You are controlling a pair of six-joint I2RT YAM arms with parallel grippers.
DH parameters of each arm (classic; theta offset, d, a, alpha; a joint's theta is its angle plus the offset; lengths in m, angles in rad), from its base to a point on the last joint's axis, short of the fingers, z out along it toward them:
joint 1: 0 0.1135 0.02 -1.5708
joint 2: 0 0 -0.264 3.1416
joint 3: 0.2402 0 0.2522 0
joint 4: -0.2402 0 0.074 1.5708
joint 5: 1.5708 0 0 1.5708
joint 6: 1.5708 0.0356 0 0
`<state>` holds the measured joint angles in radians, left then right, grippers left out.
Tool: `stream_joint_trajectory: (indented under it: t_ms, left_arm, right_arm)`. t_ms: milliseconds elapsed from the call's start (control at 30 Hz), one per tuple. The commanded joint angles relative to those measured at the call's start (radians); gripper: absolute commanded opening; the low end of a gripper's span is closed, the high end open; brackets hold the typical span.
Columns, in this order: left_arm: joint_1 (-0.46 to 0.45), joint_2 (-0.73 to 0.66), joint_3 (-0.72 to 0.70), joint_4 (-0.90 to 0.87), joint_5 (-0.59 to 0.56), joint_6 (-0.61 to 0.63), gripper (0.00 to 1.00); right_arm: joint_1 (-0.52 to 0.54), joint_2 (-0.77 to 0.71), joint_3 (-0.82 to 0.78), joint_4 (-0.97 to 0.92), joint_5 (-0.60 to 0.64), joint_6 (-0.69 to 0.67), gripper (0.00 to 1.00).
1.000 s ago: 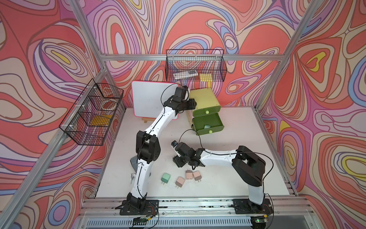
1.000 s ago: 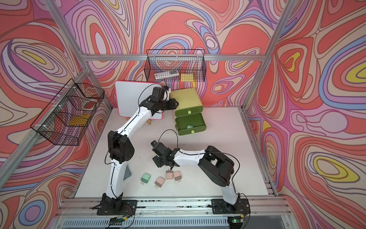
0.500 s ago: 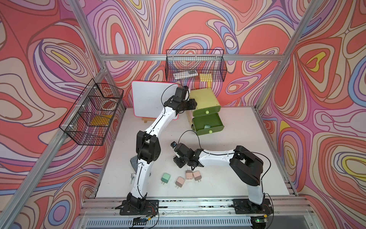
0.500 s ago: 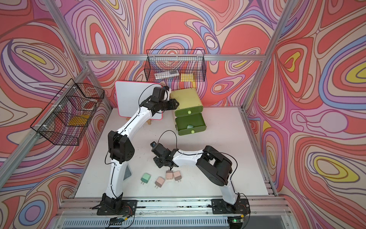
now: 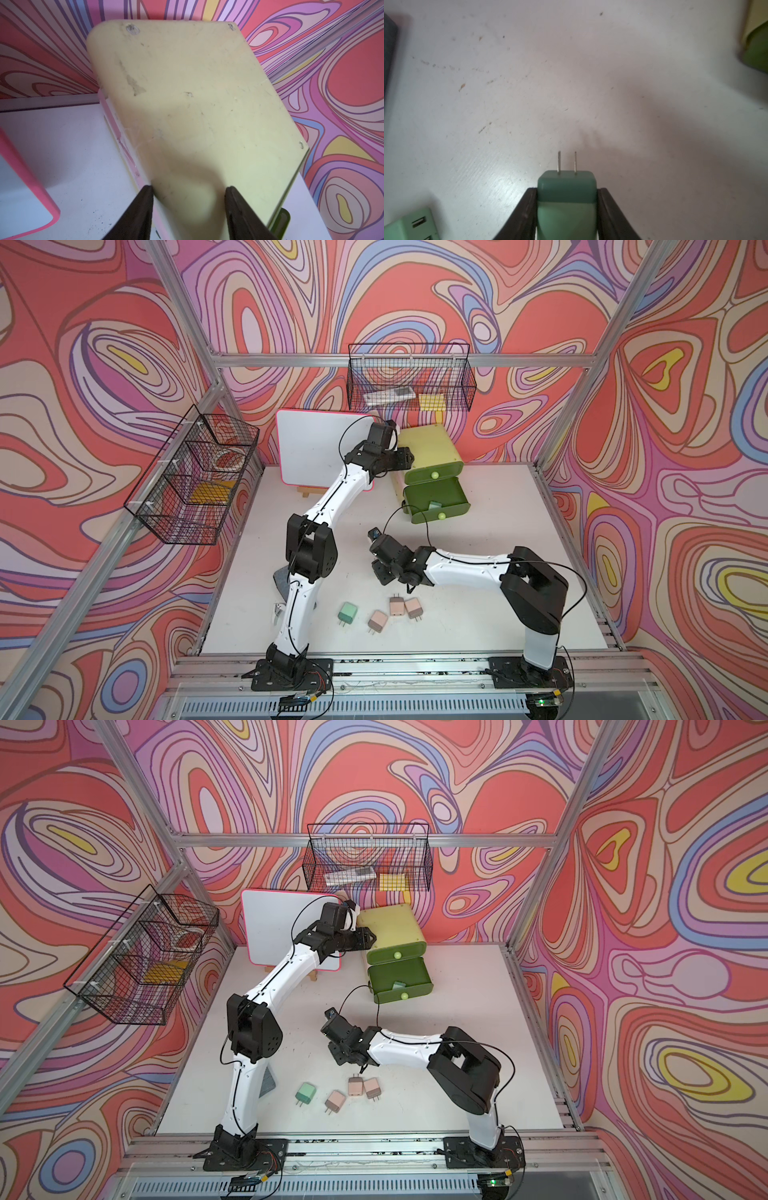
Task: Place the plugs into the drawer by color
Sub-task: Pick up the plug from the center of the board, then place the plug in the drawer.
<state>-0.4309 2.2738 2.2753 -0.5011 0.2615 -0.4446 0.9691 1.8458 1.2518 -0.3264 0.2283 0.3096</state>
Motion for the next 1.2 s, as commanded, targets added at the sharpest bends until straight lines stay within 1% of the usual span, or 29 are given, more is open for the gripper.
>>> stream_joint_trajectory:
  t_ms: [0,100,267,467,633,800,1167]
  left_arm:
    - [-0.015,-0.023,-0.022,-0.042,0.005,0.008,0.54]
    - [-0.015,-0.025,-0.021,-0.040,0.003,0.010,0.54]
    - [-0.016,-0.029,-0.021,-0.047,-0.005,0.024,0.54]
    - [-0.015,-0.032,-0.016,-0.056,-0.032,0.043,0.55]
    - [-0.014,-0.028,-0.014,-0.057,-0.031,0.044,0.55]
    - [-0.013,-0.017,-0.007,-0.057,-0.028,0.043,0.55]
    - [-0.013,0.002,0.015,-0.059,-0.009,0.032,0.55]
  right_arm:
    - [-0.081,-0.131,0.028,-0.056,0.066,0.043,0.44]
    - [-0.163,-0.179,0.054,-0.095,0.062,0.033,0.45]
    - [-0.298,-0.194,0.123,-0.138,0.030,-0.009,0.45]
    - [-0.401,-0.118,0.178,-0.098,-0.024,-0.057,0.45]
    - [-0.454,-0.040,0.227,-0.100,-0.046,-0.075,0.45]
    - [-0.493,0.005,0.261,-0.114,-0.055,-0.087,0.46]
    - [-0.519,0.107,0.346,-0.189,-0.055,-0.083,0.48]
